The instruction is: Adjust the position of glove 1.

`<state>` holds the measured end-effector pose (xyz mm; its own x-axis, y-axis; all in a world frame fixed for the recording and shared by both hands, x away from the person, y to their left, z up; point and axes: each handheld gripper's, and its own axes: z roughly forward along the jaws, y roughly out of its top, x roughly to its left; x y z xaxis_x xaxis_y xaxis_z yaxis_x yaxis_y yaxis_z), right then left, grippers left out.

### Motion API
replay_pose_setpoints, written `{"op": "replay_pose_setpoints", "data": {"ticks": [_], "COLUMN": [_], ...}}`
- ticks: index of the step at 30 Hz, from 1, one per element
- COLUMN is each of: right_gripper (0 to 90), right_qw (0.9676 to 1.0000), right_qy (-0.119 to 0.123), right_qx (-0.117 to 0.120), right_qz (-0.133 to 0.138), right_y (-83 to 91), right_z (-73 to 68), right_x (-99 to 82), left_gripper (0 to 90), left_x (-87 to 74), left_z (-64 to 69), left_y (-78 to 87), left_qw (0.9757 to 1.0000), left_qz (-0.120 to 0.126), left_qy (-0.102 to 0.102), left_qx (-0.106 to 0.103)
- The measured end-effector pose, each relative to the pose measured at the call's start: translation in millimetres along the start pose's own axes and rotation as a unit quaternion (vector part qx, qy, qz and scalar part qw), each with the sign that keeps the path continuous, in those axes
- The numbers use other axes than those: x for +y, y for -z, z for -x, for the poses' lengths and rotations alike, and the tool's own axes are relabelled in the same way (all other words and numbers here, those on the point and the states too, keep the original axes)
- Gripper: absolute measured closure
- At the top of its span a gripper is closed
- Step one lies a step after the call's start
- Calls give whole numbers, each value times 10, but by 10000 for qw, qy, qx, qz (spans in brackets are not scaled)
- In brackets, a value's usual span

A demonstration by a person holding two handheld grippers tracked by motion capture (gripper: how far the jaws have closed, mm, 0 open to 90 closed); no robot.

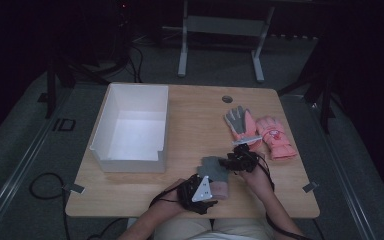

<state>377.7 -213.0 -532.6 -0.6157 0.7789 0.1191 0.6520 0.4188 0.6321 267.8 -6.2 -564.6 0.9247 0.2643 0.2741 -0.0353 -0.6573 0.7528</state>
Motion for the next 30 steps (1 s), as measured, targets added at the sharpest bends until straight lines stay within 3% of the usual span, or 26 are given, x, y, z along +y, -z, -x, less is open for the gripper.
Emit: {"op": "replay_pose_setpoints", "data": {"ticks": [6,10,13,15,19,20,21,23,30], "right_gripper": [414,414,436,489,524,545,545,568,630], "right_qw": [9997,9997,9996,9993,9976,9957,9957,9926,9895], "right_qy": [-157,-211,-247,-320,-496,-636,-636,-734,-729], "right_qx": [24,48,54,165,470,666,666,949,1232], "right_qz": [-165,-141,-139,-126,-138,-137,-137,-167,-195], "right_y": [-144,-148,-147,-145,-148,-161,-161,-191,-315], "right_z": [66,75,63,71,98,121,121,124,8], "right_x": [-75,-84,-85,-89,-86,-80,-80,-68,14], "left_gripper": [335,340,420,510,599,633,633,649,674], "left_x": [-8,-17,-7,-12,-36,-39,-41,-48,-45], "left_z": [-5,12,-10,-41,-182,-214,-241,-274,-347], "left_y": [-58,-112,-121,-112,-78,-76,-75,-78,-70], "left_qw": [9998,9990,9987,9988,9996,9994,9992,9989,9979], "left_qz": [-100,-254,-316,-313,-205,-192,-193,-161,-213], "left_qy": [-135,-281,-323,-348,-93,-36,-34,37,171], "left_qx": [86,236,246,173,-192,-277,-341,-436,-595]}}
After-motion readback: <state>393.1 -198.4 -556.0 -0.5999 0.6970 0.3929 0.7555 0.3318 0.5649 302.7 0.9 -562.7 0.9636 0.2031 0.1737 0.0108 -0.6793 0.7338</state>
